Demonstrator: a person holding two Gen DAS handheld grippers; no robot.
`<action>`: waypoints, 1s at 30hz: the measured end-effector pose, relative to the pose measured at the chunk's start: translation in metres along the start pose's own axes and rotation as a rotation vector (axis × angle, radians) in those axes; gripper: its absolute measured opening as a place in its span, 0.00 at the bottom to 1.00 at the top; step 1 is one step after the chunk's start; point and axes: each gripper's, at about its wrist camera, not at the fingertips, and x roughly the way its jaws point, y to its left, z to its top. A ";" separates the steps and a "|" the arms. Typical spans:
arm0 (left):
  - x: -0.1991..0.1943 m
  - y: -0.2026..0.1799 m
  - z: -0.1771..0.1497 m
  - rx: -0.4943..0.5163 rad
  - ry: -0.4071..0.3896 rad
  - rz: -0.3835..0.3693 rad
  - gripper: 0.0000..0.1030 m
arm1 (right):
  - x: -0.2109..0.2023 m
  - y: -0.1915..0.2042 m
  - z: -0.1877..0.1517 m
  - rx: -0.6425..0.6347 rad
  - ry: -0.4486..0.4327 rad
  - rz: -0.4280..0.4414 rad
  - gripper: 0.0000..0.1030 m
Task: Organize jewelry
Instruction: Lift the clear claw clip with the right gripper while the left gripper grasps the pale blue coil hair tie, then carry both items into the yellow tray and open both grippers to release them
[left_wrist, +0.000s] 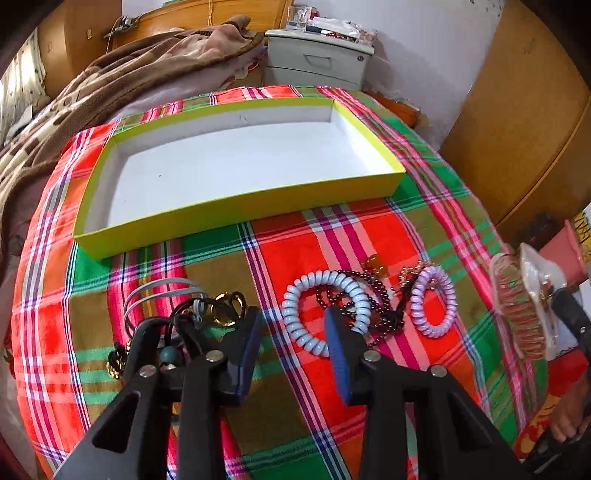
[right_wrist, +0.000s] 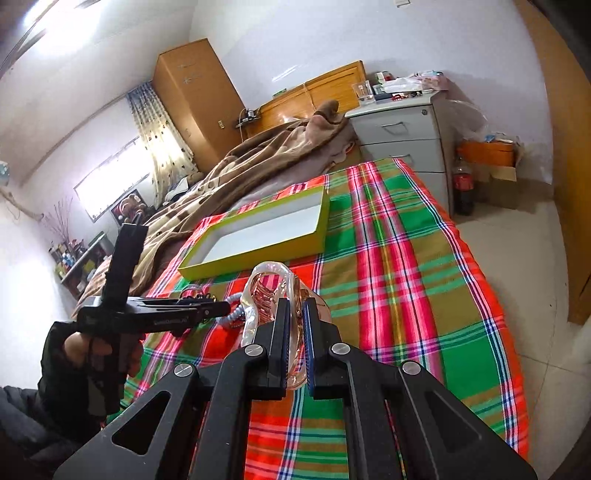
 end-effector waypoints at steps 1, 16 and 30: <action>0.003 -0.001 0.001 0.006 0.005 0.005 0.31 | -0.001 -0.001 -0.001 0.000 -0.001 -0.001 0.07; 0.008 0.001 0.009 0.021 -0.016 0.023 0.10 | 0.004 -0.003 0.005 0.012 0.004 -0.018 0.07; -0.032 0.019 0.022 -0.014 -0.110 -0.019 0.10 | 0.011 0.016 0.031 -0.002 -0.031 -0.054 0.07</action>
